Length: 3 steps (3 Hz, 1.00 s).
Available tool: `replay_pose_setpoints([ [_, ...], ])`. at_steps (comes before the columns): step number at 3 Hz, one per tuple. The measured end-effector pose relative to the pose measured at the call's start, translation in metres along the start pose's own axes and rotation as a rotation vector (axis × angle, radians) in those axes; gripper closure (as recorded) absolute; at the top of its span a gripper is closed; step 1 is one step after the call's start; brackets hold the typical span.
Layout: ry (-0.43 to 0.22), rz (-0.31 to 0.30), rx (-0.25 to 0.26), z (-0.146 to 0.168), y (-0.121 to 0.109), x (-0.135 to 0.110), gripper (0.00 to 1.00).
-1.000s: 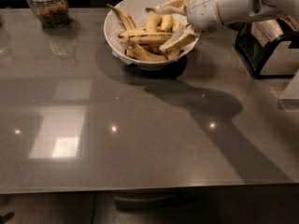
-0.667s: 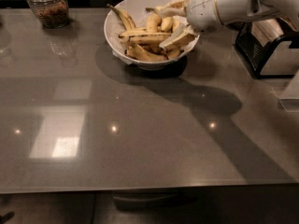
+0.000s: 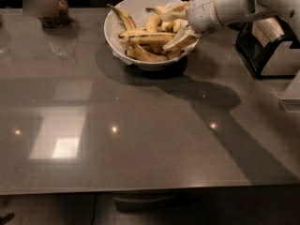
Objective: Pick banana from white bowl
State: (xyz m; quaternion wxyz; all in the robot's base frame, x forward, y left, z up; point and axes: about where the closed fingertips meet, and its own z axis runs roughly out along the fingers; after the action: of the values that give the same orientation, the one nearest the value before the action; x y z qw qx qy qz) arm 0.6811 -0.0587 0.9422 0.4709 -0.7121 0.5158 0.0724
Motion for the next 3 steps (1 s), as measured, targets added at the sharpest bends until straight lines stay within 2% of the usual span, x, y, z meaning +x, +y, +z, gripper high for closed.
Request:
replay_pose_setpoints([
  [1, 0.026, 0.023, -0.025, 0.0048, 0.0063, 0.0121, 0.39],
  [2, 0.034, 0.034, -0.033, 0.0065, 0.0111, 0.0166, 0.57],
  [3, 0.029, 0.031, -0.014, 0.0021, 0.0133, 0.0114, 0.81],
])
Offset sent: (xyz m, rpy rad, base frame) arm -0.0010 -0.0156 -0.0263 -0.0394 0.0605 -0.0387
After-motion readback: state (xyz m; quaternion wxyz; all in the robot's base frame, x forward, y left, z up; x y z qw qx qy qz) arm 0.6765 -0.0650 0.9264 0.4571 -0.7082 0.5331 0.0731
